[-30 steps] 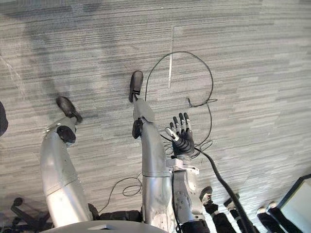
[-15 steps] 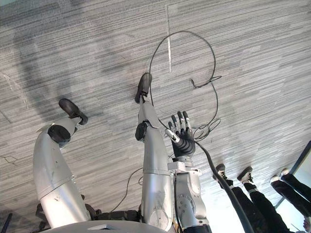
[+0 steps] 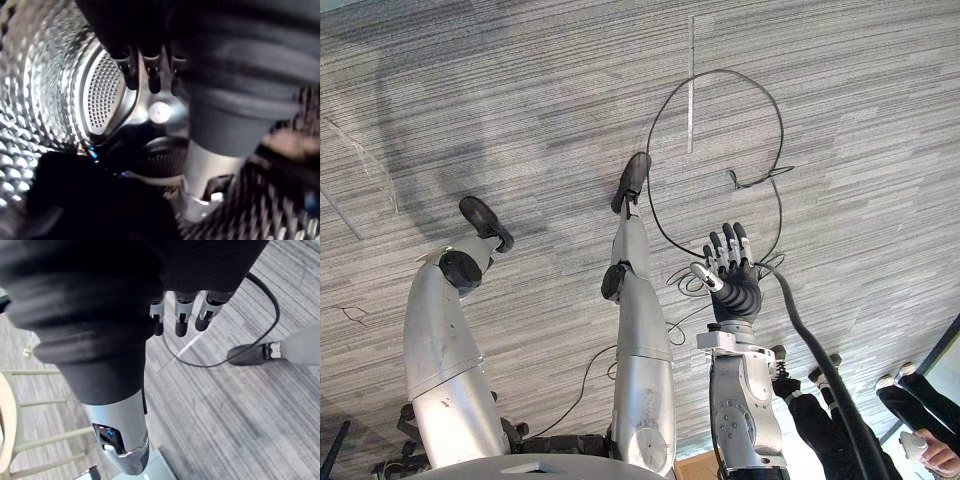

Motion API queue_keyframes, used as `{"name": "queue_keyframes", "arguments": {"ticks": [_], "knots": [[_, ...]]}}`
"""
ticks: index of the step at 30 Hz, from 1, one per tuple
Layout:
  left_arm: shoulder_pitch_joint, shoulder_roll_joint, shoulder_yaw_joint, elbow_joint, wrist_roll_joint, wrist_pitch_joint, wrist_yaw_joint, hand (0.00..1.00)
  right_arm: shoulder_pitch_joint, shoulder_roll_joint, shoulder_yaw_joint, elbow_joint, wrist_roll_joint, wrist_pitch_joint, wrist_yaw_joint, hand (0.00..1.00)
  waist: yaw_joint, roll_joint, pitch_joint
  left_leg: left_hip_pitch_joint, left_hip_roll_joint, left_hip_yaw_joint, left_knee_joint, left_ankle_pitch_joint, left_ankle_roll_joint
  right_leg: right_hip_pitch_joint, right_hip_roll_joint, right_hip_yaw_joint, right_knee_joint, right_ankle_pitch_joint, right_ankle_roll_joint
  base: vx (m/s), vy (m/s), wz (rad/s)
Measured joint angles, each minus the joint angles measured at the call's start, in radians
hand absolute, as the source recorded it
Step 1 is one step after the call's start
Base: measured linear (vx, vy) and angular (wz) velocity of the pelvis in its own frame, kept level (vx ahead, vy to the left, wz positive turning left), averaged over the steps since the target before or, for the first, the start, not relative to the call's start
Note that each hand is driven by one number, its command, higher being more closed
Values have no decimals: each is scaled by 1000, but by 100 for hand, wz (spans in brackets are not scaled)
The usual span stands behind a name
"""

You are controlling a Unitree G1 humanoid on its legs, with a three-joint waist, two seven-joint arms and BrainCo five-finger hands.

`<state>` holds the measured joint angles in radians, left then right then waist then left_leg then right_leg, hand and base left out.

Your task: Pick up the laundry basket with both hands and put the clothes into the washing machine.

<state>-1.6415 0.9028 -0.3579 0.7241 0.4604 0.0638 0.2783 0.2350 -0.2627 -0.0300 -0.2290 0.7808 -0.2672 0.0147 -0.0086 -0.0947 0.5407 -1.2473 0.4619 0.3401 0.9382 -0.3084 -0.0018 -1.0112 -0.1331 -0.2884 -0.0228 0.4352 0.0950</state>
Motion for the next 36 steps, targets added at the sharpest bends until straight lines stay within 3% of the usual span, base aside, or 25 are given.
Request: {"name": "queue_keyframes", "arguments": {"ticks": [1,2,4,6,7,8,10,12,14,18,21,22,25,26,27,28,29,30,31,33,36], "knots": [[50,20,-52,-27,93,-15,-22,0,25,-10,-4,-13,1,-2,5,0,-1,2,-1,-5,1,-7,-4,0,0,-2,3,-1,0,-1,1,-51,-21,-1],[78,39,-79,-53,112,-34,-31,0,43,-16,-8,-26,2,-5,7,0,0,3,-1,-8,1,-9,-4,0,0,-5,3,-1,0,-5,5,-84,-39,-1],[173,136,-177,-180,111,-143,-49,0,98,-51,-28,-40,15,-17,31,0,4,16,-1,-9,9,-15,-32,16,3,-11,-12,-54,16,-115,11,-76,-46,-9],[186,155,-230,-212,115,-207,-66,0,123,-90,-34,-23,27,-16,42,0,8,40,-10,-8,7,-15,-59,41,7,-52,-41,-78,154,-177,-30,-21,-21,16],[187,155,-236,-210,143,-214,-65,0,127,-102,-32,-22,39,-14,46,0,9,42,-11,-1,-6,-22,-54,43,-3,-41,-48,-88,153,-121,-20,-11,-17,27],[185,158,-228,-203,158,-215,-64,0,121,-108,-32,-23,39,-15,49,0,17,43,-14,0,-6,-25,-59,48,-10,-37,-39,-89,134,-117,-23,-16,-36,12],[193,151,-122,-131,227,-112,-33,0,95,-111,-30,-29,41,-21,64,0,22,54,-34,-5,0,-12,-75,57,-17,-37,-22,-81,80,-75,-27,-11,-48,-16],[191,125,-12,-70,189,-40,-28,0,81,-102,-29,-30,47,-21,71,0,20,54,-35,-3,4,-14,-71,56,-17,-37,-16,-75,74,-63,-28,-7,-30,-17],[211,54,118,-48,67,-18,-28,0,80,-92,-24,-29,47,-20,70,0,17,58,-37,5,3,-15,-69,56,-17,-31,-16,-69,74,-63,-27,-6,-10,-2],[464,-111,404,-229,-170,-57,4,0,74,-29,26,-27,35,-18,64,0,3,61,-42,37,3,-13,-72,57,-18,-10,-19,-58,81,-64,-27,-14,-6,1],[835,-284,555,-461,-307,-98,41,0,74,15,60,-23,-6,-10,63,0,-2,62,-42,108,4,5,-88,59,-21,-4,-35,-24,175,-122,-22,-31,-27,2],[994,-367,570,-541,-413,-122,37,0,74,24,66,-13,-28,-4,63,0,0,62,-42,156,5,15,-92,60,-23,-5,-50,-9,268,-179,-24,-33,-80,20],[1376,-595,567,-719,-634,-208,1,0,71,27,60,61,-75,15,62,0,13,62,-69,283,-9,14,-120,62,-55,-4,-98,24,521,-355,-24,-12,-100,36],[1443,-631,546,-739,-688,-229,-11,0,70,30,56,75,-81,20,60,0,20,63,-76,309,-13,10,-125,63,-60,-4,-106,37,582,-395,-28,38,-196,62],[1601,-703,496,-766,-840,-274,-64,0,61,39,53,104,-70,32,46,0,29,64,-107,366,-28,-13,-128,64,-89,4,-122,58,702,-482,-31,40,-169,49],[1657,-732,473,-772,-905,-285,-86,0,52,46,50,116,-63,32,38,0,38,68,-132,380,-30,-22,-139,67,-104,8,-121,53,720,-503,-35,42,-223,40],[1742,-803,424,-774,-1000,-302,-128,0,17,63,32,141,-48,31,30,0,52,91,-161,428,-27,-39,-198,91,-116,52,-111,35,729,-537,-31,66,-261,34],[1788,-849,390,-775,-1056,-310,-162,0,7,75,23,153,-27,28,26,0,46,104,-162,490,-31,-42,-245,131,-119,97,-125,42,837,-582,-48,140,-395,91],[1827,-895,345,-767,-1102,-315,-199,0,18,94,13,178,0,21,24,0,38,98,-167,585,-70,-69,-309,179,-160,200,-127,67,875,-698,-56,149,-392,108],[1863,-960,302,-744,-1126,-341,-221,0,24,103,17,205,34,-3,26,0,49,103,-204,696,-80,-117,-442,257,-176,308,-120,5,881,-745,-88,101,-419,89],[1880,-963,246,-742,-1127,-359,-218,0,69,127,17,163,38,-73,-5,0,51,97,-259,816,-84,-84,-591,382,-61,411,-113,-66,857,-797,-124,71,-425,51]]}}
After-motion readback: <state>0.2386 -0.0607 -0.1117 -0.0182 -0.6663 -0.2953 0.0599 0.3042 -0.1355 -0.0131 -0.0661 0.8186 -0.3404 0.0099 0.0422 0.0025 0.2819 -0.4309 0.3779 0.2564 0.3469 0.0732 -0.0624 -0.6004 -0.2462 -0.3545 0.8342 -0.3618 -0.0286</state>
